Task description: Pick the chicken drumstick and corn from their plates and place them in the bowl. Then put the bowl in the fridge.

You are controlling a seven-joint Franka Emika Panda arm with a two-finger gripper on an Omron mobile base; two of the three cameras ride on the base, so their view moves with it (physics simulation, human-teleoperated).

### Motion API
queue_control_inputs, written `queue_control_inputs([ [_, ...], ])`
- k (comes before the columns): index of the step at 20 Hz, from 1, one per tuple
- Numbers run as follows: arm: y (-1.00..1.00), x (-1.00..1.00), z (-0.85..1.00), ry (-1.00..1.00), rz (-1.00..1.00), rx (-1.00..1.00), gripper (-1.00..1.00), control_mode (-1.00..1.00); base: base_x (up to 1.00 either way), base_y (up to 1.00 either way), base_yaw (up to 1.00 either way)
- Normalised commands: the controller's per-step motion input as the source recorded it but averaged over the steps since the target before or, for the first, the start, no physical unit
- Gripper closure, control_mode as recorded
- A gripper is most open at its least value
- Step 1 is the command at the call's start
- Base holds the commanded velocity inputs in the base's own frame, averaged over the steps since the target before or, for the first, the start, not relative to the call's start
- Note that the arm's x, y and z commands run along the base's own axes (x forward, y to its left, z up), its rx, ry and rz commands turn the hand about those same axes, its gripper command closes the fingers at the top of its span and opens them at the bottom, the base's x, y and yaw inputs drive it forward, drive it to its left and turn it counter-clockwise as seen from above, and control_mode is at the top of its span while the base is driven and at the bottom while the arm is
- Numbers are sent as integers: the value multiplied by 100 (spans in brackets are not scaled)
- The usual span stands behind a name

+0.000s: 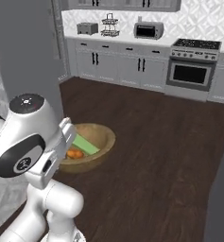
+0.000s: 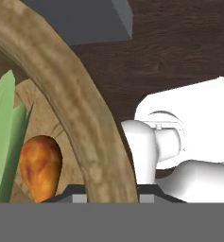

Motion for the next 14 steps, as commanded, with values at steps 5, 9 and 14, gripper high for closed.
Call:
queue_control_inputs([
  [5,0,0,0,0,0,0,100,100,100,0,-9],
  [9,0,0,0,0,0,0,100,100,100,0,-1],
  [14,0,0,0,0,0,0,100,100,100,0,0],
])
